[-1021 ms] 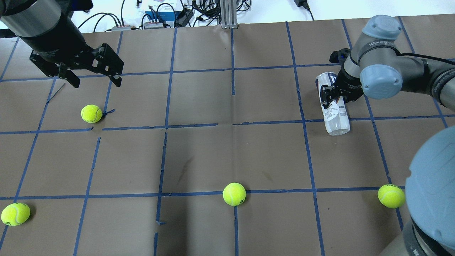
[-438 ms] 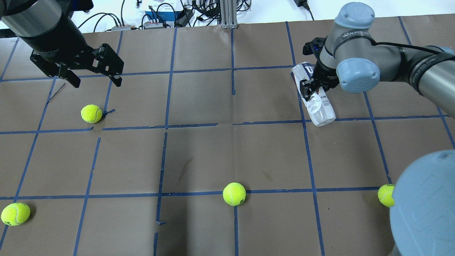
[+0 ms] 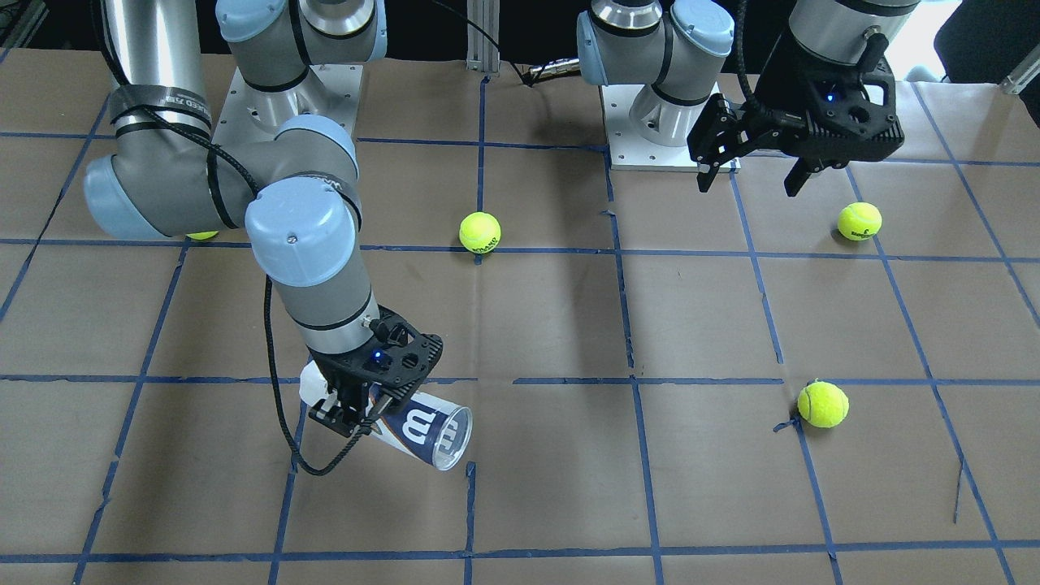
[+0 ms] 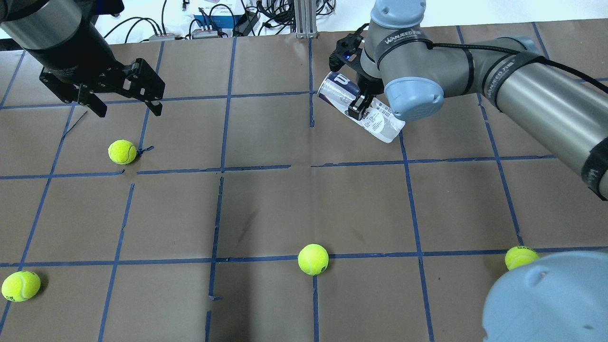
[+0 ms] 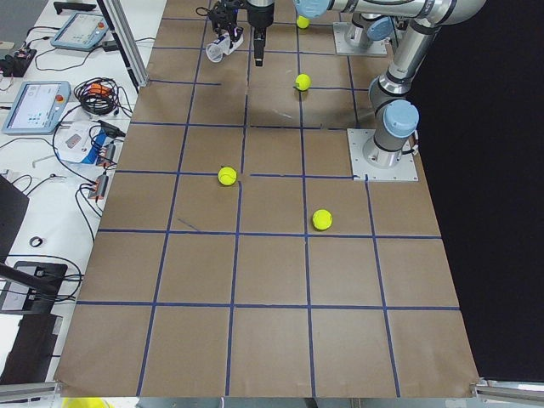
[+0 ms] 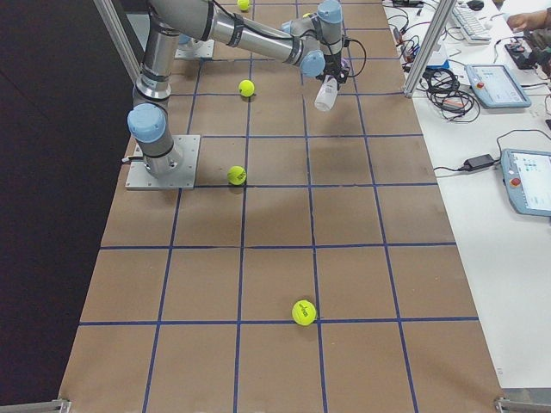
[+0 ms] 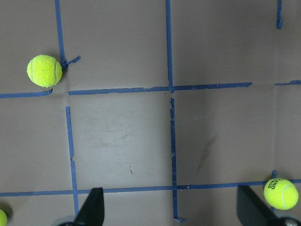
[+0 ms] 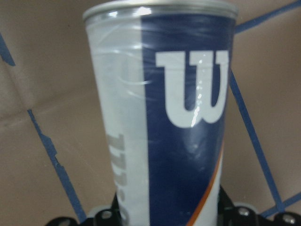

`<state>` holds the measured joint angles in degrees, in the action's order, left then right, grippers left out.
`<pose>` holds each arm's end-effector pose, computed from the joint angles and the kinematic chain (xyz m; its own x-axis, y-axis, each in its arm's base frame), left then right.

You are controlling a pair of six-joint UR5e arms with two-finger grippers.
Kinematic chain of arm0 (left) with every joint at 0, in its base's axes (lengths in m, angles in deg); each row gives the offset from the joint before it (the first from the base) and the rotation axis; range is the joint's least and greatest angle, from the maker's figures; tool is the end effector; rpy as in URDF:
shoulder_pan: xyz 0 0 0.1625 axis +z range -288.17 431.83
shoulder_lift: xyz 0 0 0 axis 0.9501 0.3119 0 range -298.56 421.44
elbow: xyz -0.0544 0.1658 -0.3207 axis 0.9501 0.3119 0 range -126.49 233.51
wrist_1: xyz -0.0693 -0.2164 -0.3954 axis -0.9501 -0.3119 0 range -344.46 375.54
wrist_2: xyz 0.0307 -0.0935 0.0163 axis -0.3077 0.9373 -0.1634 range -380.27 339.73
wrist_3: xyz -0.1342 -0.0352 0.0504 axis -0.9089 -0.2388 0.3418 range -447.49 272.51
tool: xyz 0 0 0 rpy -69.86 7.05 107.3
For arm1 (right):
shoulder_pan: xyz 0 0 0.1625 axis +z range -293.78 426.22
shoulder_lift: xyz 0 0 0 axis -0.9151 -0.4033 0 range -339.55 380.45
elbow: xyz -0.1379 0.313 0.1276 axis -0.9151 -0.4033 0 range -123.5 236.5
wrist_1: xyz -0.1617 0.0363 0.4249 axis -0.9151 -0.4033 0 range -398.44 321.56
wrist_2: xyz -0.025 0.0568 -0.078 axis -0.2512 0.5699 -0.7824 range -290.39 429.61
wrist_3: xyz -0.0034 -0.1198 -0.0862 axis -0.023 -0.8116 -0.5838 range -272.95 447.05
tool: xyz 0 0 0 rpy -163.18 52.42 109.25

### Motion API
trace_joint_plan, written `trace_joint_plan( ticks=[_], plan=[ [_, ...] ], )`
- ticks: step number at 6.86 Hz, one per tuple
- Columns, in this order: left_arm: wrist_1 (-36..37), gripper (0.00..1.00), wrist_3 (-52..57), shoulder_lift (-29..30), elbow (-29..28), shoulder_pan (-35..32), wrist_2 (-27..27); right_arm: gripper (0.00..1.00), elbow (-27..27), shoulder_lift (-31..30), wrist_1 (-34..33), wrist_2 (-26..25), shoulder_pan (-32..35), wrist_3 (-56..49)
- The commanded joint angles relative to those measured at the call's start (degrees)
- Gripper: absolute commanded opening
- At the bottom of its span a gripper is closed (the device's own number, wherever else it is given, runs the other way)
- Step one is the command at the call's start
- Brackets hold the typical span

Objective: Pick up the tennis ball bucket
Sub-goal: 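Carry the can with the right gripper toward the table's middle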

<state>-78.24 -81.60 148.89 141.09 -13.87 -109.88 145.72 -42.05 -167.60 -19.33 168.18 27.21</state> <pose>-0.0948 -0.5295 0.4195 -0.9996 0.0278 0.0046 0.0277 0.9994 -0.0212 0.2755 -0.6442 0.1676 -0.3160 -0.9320 0.1774 -0.9467 0.2973 -0.1240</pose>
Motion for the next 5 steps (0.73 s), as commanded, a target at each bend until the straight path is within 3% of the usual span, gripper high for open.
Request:
trace_joint_plan(
  ticks=[1,2,5],
  plan=[
    [0.09,1.0,0.0,0.0,-0.04,0.0,-0.04,0.64,-3.5,4.48,-2.58,-0.26,3.83,-5.72],
    [0.09,1.0,0.09,0.09,-0.04,0.09,0.4,0.64,-5.09,5.97,-2.58,-2.44,4.81,-7.2],
    [0.62,1.0,0.18,0.7,-0.39,-0.7,0.05,0.66,-6.34,8.79,-4.06,-2.29,5.52,-9.85]
  ],
)
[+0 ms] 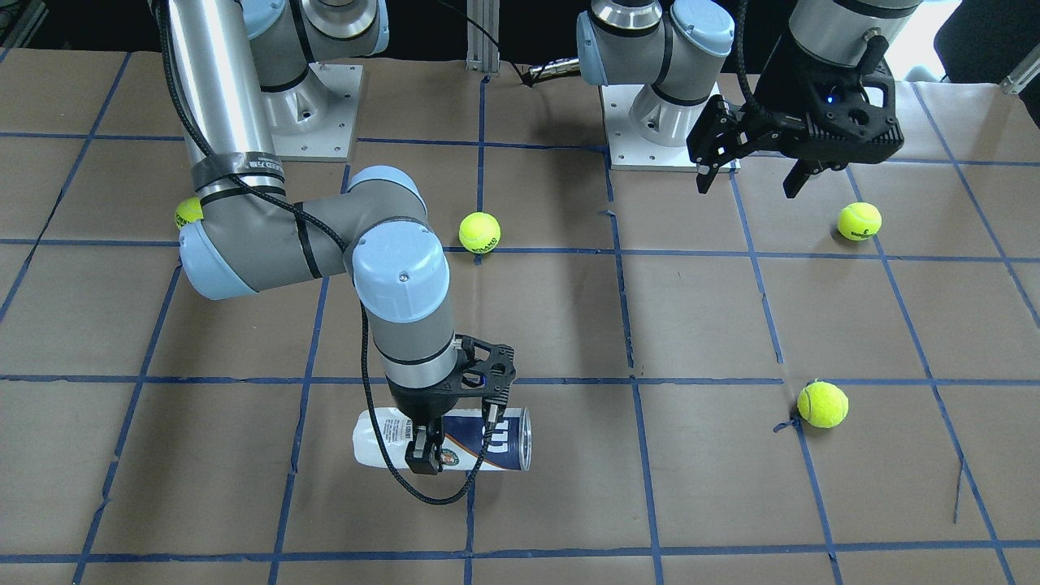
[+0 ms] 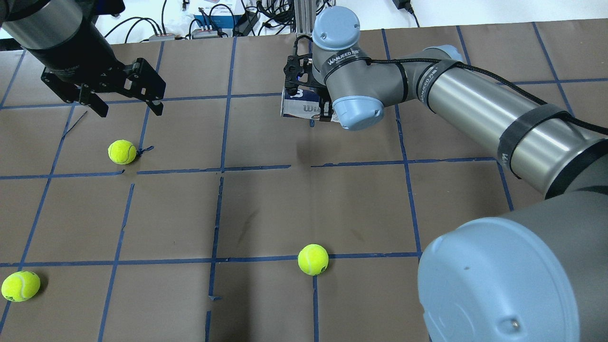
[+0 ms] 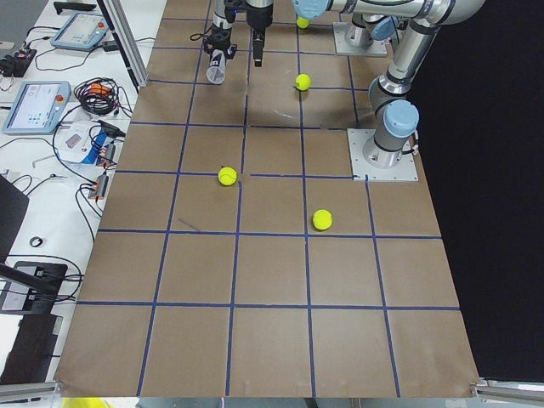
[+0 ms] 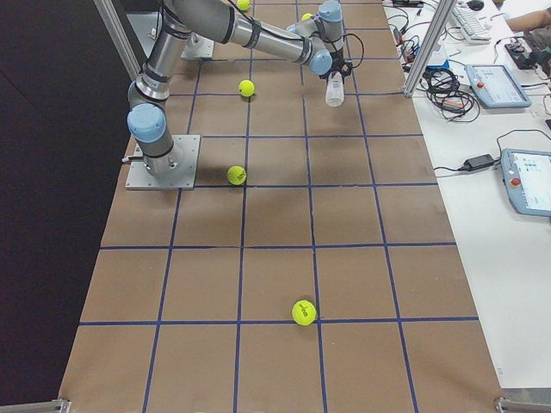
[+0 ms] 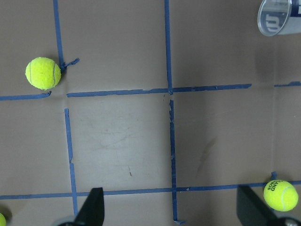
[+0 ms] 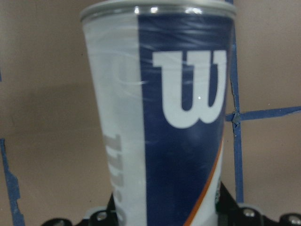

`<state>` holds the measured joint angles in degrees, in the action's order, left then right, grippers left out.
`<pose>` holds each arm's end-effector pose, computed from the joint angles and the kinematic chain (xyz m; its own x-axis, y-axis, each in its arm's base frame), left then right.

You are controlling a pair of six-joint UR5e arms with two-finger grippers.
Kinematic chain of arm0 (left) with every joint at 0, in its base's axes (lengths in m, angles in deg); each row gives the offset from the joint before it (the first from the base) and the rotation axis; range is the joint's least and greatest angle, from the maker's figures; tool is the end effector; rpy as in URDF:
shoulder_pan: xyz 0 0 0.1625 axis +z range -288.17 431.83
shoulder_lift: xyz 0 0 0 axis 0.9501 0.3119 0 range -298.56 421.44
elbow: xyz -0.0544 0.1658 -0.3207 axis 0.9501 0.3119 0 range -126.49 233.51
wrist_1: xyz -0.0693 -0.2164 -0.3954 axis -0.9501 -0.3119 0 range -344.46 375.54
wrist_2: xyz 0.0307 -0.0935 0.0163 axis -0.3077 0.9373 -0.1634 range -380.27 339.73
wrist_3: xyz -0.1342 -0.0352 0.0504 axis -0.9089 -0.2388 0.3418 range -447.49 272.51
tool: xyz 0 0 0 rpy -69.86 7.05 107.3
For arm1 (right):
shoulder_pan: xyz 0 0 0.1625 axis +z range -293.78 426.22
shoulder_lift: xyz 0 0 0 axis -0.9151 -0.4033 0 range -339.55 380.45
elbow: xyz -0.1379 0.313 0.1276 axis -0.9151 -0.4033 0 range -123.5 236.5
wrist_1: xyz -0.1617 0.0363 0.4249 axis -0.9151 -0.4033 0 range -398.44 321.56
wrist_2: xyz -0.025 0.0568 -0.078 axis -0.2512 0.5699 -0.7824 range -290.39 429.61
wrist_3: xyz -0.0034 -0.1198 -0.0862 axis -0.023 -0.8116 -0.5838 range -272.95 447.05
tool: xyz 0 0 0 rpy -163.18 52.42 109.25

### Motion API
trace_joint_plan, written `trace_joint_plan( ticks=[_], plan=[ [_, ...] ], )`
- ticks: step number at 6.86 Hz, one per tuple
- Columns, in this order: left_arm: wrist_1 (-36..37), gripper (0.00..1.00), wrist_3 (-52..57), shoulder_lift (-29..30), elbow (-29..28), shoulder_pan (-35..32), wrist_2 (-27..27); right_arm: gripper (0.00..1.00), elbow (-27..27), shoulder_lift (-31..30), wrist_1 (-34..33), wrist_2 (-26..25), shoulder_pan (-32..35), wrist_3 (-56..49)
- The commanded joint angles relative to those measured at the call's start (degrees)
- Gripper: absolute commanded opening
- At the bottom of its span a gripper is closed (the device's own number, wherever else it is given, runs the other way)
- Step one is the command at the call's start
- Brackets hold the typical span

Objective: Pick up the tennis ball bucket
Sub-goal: 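Carry the can with the right gripper toward the table's middle, then release the can with the right gripper while the left arm reaches toward it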

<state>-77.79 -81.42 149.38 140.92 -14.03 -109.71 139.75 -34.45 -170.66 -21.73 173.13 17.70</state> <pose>-0.0964 -0.5329 0.4175 -0.9994 0.0338 0.0073 0.0336 0.9992 -0.0238 0.3354 -0.6568 0.1348 -0.0736 -0.9698 0.2325 -0.9962 0.0604 -0.0634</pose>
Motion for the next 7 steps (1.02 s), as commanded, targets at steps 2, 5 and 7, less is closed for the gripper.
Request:
trace_joint_plan(
  ticks=[2,5,7],
  plan=[
    [0.16,1.0,-0.09,1.35,-0.58,-1.16,-0.21,0.82,-0.36,2.6,-4.0,0.2,1.1,-1.74],
    [-0.53,1.0,-0.88,9.14,0.92,-1.16,0.14,1.0,-0.36,2.35,-4.27,0.03,1.1,-1.75],
    [0.33,1.0,-1.15,16.62,-1.01,-1.16,0.49,1.0,-1.93,1.65,-4.1,-0.06,0.93,-0.88]
  ],
)
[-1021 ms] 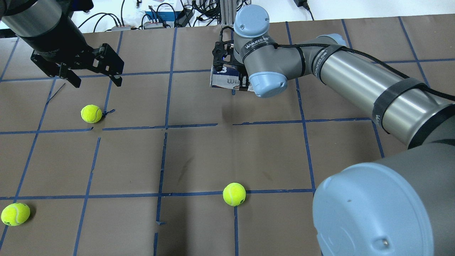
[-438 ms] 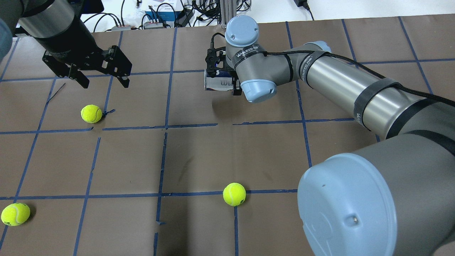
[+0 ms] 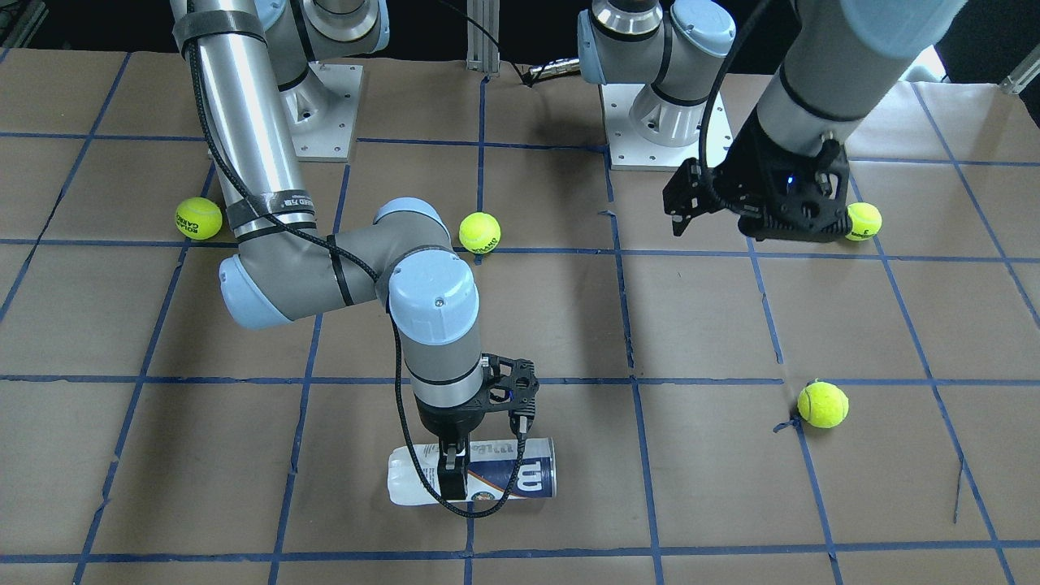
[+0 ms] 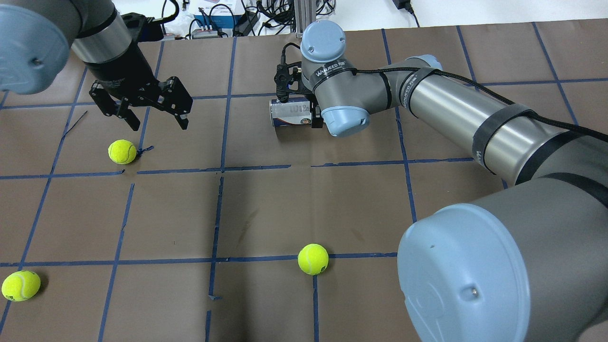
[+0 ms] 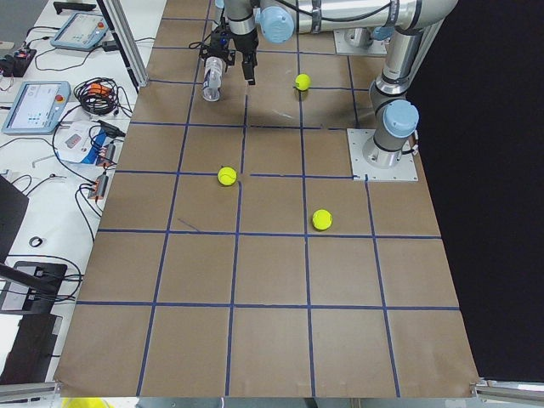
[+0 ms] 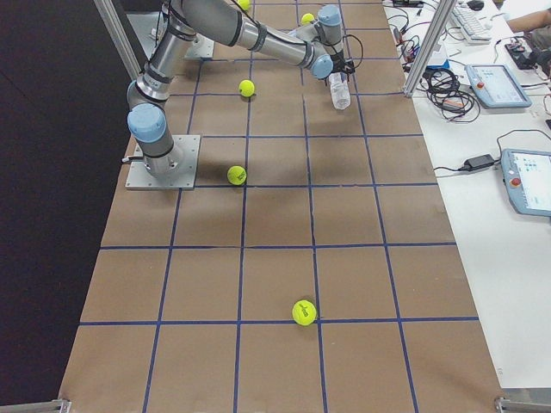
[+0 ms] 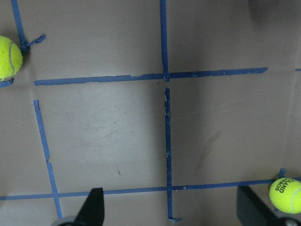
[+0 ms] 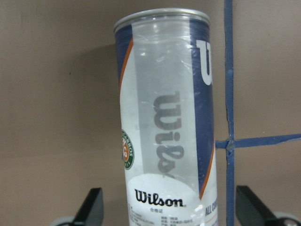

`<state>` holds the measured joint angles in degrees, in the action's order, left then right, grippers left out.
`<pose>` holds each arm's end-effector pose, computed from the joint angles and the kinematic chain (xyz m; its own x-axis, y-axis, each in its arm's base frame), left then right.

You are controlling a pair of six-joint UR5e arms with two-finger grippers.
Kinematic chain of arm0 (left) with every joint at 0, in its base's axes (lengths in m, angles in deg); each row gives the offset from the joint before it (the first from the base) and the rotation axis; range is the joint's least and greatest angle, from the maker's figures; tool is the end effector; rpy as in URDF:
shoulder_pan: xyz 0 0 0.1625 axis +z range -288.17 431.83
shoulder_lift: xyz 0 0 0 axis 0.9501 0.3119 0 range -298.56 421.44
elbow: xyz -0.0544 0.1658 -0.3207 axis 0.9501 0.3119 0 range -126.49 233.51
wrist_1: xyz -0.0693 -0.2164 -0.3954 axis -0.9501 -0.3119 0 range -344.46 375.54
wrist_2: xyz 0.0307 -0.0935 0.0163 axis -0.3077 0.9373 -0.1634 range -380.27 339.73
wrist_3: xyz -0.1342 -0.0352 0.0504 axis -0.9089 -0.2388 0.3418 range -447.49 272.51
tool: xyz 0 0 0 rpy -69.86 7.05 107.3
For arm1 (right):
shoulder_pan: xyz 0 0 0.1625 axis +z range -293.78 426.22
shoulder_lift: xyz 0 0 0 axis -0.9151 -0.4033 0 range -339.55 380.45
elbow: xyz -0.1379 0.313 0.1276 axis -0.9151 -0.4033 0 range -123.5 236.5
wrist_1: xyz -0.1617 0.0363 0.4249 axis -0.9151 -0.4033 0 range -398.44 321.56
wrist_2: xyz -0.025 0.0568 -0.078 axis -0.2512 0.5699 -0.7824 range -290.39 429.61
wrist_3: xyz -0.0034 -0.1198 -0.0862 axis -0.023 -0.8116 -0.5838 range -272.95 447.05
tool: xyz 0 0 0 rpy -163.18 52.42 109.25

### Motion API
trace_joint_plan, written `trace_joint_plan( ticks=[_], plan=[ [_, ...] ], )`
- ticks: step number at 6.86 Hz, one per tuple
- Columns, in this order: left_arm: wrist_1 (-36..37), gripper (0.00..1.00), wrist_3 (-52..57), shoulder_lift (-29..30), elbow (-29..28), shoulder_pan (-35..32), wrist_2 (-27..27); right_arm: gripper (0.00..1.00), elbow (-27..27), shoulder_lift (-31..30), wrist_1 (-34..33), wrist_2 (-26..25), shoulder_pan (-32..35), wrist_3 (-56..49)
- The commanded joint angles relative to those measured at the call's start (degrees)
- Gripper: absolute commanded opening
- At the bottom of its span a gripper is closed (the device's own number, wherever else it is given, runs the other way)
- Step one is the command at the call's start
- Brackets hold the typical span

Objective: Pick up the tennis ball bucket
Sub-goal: 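Release the can with the right gripper while the left arm reaches toward it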

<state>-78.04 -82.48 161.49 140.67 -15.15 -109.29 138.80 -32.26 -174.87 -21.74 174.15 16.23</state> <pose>-0.1057 -0.5730 0.3037 -0.9990 0.0300 0.0331 0.0356 0.9821 0.1852 0.3509 -0.6628 0.1253 -0.0348 -0.9590 0.2812 -0.9972 0.0145 -0.0740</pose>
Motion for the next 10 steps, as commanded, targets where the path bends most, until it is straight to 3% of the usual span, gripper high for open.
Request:
trace_joint_plan(
  ticks=[1,3,4,5,6,7,9,10],
  plan=[
    [2.59,1.0,-0.09,8.11,-0.33,-0.21,0.34,1.0,-3.17,-2.21,0.56,-0.14,-0.96,1.73],
    [16.96,1.0,-0.27,16.72,-0.85,-2.4,6.82,1.0,-3.45,-7.04,5.19,0.29,-5.6,23.06],
    [21.12,1.0,-0.44,20.15,-1.03,-2.41,12.85,1.0,-3.72,-9.32,12.18,0.56,-7.37,27.88],
    [23.42,1.0,-2.36,23.06,-1.99,-2.41,22.3,1.0,-3.46,-12.3,17.82,0.38,-9.65,36.02],
    [26.75,1.0,-7.25,25.09,-3.56,-2.41,24.49,0.99,-3.45,-15.55,25.44,0.56,-12.2,42.28],
    [27.39,1.0,-8.34,26.85,-3.93,-2.41,32.08,0.99,-3.28,-18.8,31.87,0.56,-14.48,46.17],
    [31.86,0.95,-8.09,27.83,-4.02,-2.32,36.09,0.99,-3.1,-23.13,42.09,0.82,-18.97,50.85],
    [32.23,0.95,-8.44,28.53,-4.02,-2.32,38.55,0.99,-2.93,-23.4,43.0,1.52,-19.51,54.26]
  ],
)
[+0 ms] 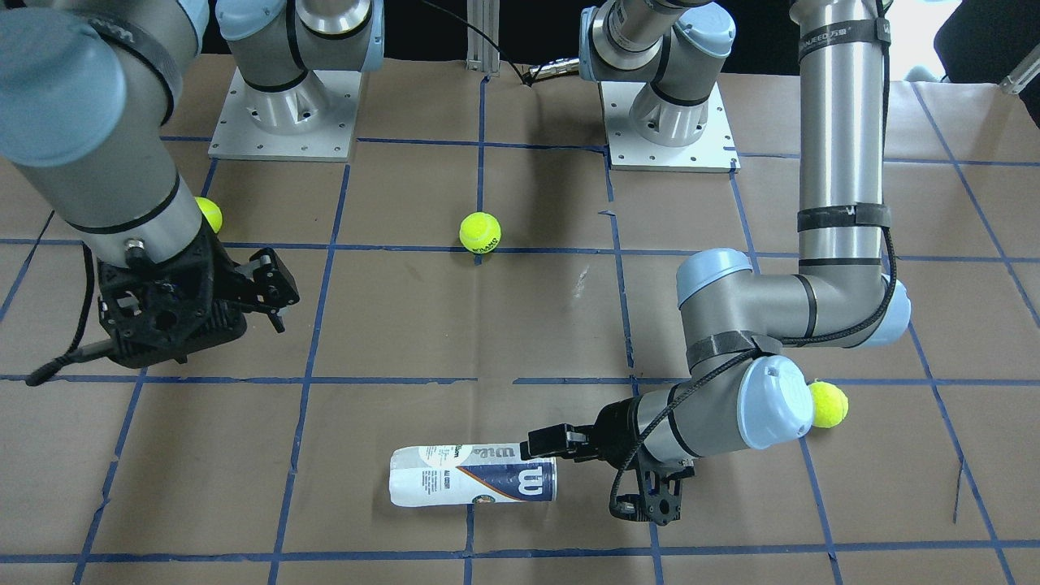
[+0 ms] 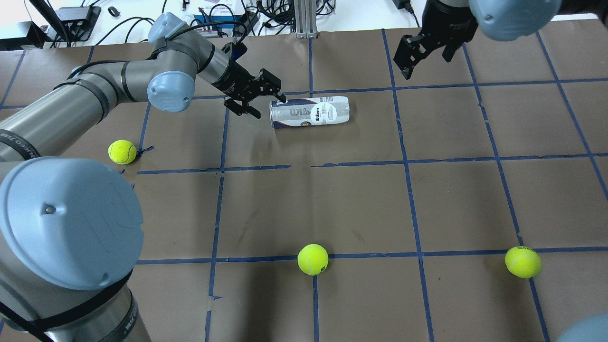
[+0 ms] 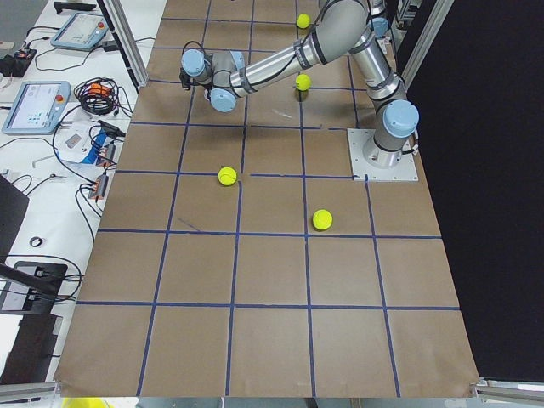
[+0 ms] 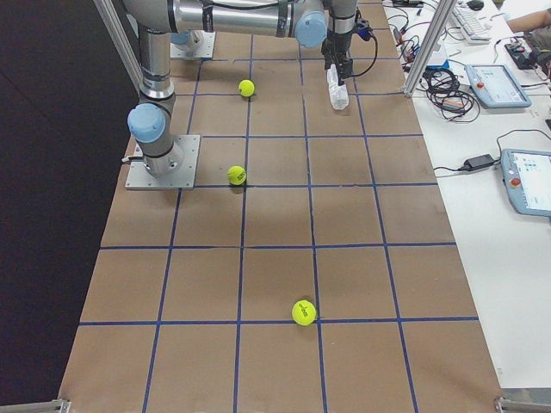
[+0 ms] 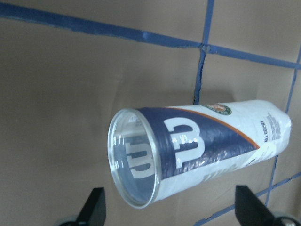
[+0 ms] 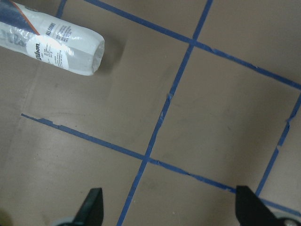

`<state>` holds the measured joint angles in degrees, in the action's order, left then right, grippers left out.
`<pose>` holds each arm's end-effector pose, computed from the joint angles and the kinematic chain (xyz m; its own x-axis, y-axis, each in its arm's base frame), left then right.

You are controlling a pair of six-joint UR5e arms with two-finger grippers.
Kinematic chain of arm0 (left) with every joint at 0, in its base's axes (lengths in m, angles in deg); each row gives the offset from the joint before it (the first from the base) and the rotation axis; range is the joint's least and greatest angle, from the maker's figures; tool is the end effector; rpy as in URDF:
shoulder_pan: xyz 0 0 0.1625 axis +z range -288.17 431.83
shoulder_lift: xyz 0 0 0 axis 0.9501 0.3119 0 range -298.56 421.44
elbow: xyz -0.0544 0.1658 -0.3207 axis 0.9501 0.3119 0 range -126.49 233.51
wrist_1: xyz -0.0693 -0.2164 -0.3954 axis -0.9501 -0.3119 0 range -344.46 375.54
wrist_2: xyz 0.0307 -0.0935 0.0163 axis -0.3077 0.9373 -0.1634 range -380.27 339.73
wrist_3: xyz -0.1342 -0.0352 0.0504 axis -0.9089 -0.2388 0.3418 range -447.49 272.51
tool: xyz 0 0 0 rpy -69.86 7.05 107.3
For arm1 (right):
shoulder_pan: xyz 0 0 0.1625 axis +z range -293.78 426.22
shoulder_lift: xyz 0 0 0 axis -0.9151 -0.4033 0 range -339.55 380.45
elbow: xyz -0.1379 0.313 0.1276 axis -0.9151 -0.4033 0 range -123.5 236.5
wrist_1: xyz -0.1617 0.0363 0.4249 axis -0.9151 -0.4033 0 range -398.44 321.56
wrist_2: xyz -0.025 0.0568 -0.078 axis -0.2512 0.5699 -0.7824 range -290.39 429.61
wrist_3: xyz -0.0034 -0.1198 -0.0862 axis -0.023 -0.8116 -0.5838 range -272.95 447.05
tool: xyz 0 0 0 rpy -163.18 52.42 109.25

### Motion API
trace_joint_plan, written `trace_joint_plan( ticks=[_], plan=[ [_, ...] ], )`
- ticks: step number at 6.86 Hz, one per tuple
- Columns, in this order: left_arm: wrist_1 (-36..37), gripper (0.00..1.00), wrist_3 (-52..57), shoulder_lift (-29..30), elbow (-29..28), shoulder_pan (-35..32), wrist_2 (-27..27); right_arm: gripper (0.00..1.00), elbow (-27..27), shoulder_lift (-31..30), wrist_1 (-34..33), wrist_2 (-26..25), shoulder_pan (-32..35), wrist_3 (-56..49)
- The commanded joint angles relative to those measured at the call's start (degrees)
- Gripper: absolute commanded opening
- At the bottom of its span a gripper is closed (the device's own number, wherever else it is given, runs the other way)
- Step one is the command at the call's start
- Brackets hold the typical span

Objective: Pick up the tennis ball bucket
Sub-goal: 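Grasp the can's open end with the left gripper and lift it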

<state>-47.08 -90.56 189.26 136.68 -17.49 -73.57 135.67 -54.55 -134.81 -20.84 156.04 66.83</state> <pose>-0.2132 -0.6923 0.1020 -0.7995 -0.1006 0.5922 -0.0547 0.9940 0.0950 0.1301 -0.6352 0.3398 -0.9394 -0.3422 0.0208 -0.3428 0.9388 -0.0336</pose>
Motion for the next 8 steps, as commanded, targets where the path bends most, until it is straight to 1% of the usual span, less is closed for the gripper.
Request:
trace_joint_plan(
  ticks=[1,2,3,4,6,8],
  plan=[
    [4.32,0.95,-1.41,1.29,0.84,-0.07,3.64,1.0,0.2,-1.81,4.34,0.19,-1.31,10.66],
    [6.61,0.87,-3.59,1.73,1.19,-0.25,3.73,1.0,0.02,-1.9,5.14,0.1,-1.14,17.43],
    [8.46,0.38,-4.05,1.74,1.29,-0.77,3.65,1.0,0.02,-1.9,5.41,-0.16,-1.14,18.11],
    [8.48,0.18,-4.05,1.48,1.2,-1.82,3.21,1.0,-0.06,-1.99,5.32,-0.16,-1.22,18.2],
    [8.48,0.03,-4.05,-1.23,1.37,-2.09,3.38,1.0,0.37,-2.34,5.23,0.1,-1.23,18.38],
    [8.3,0.02,-8.16,-5.45,1.37,-3.57,3.12,1.0,0.11,-2.52,4.71,-0.16,-1.14,18.55]
  ],
)
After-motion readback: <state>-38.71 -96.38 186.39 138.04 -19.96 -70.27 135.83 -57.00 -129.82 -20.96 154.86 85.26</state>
